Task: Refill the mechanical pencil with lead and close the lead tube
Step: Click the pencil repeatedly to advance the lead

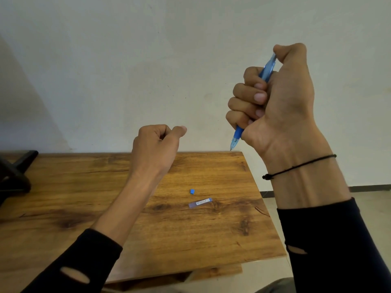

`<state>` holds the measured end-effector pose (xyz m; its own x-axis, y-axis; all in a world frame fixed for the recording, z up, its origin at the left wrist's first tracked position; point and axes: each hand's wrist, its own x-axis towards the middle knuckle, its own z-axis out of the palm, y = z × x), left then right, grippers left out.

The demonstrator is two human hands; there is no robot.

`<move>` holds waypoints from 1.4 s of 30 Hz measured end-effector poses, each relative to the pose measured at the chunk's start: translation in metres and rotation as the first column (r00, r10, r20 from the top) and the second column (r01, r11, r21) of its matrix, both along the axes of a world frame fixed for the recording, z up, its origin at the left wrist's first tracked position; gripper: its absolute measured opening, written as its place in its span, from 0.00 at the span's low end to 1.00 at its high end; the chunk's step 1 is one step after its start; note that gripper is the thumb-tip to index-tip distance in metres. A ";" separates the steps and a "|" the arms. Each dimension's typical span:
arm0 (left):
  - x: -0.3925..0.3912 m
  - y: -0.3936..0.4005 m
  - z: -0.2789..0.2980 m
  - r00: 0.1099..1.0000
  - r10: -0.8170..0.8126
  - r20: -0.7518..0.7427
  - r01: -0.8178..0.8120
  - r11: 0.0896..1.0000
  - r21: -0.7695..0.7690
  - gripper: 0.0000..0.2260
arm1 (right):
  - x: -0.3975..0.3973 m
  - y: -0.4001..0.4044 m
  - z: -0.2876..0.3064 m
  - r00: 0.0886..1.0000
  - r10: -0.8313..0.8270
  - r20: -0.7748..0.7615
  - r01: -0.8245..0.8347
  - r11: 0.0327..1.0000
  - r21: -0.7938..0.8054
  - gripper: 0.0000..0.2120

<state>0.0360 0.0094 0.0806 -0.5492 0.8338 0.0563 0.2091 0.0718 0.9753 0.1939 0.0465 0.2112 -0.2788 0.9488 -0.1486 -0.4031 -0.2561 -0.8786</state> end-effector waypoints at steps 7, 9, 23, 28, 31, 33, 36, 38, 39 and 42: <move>0.001 0.001 0.000 1.000 0.004 0.011 -0.004 1.000 -0.012 0.26 | -0.001 0.001 -0.001 1.000 -0.006 0.002 0.006 1.000 -0.008 0.27; 0.000 0.001 0.000 1.000 0.003 0.013 -0.003 1.000 -0.010 0.25 | -0.001 0.001 -0.002 1.000 -0.009 0.007 0.009 1.000 -0.010 0.27; 0.001 0.000 0.000 1.000 -0.002 0.019 0.002 1.000 -0.011 0.24 | -0.003 0.004 -0.010 1.000 0.001 -0.002 -0.001 1.000 0.002 0.27; 0.002 0.000 0.002 1.000 0.002 0.016 -0.002 1.000 -0.014 0.25 | -0.004 0.006 -0.014 1.000 -0.006 0.002 0.006 1.000 -0.010 0.26; 0.003 0.000 0.002 1.000 -0.004 0.012 0.004 1.000 -0.007 0.22 | -0.004 0.009 -0.018 1.000 -0.011 -0.007 0.010 0.999 -0.035 0.27; 0.003 0.000 0.001 1.000 -0.003 0.011 0.004 1.000 -0.009 0.21 | -0.004 0.010 -0.021 1.000 -0.022 -0.009 0.022 0.999 -0.048 0.26; 0.003 0.000 -0.001 1.000 -0.001 0.016 0.001 1.000 -0.010 0.23 | -0.006 0.011 -0.026 0.999 -0.037 -0.010 0.036 0.997 -0.064 0.26; 0.003 0.001 -0.003 1.000 0.000 0.018 0.001 1.000 -0.007 0.23 | -0.007 0.012 -0.029 0.999 -0.035 -0.016 0.034 0.997 -0.071 0.26; 0.003 0.001 -0.003 1.000 -0.001 0.019 0.001 1.000 -0.007 0.23 | -0.007 0.013 -0.029 0.999 -0.034 -0.016 0.032 0.997 -0.072 0.26; 0.003 0.002 -0.004 1.000 0.001 0.017 -0.001 1.000 -0.009 0.23 | -0.008 0.014 -0.031 0.999 -0.031 -0.011 0.030 0.997 -0.071 0.26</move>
<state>0.0385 0.0113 0.0766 -0.5510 0.8336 0.0393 0.1921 0.0809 0.9780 0.1856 0.0608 0.1802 -0.2518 0.9442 -0.2123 -0.4220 -0.3046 -0.8539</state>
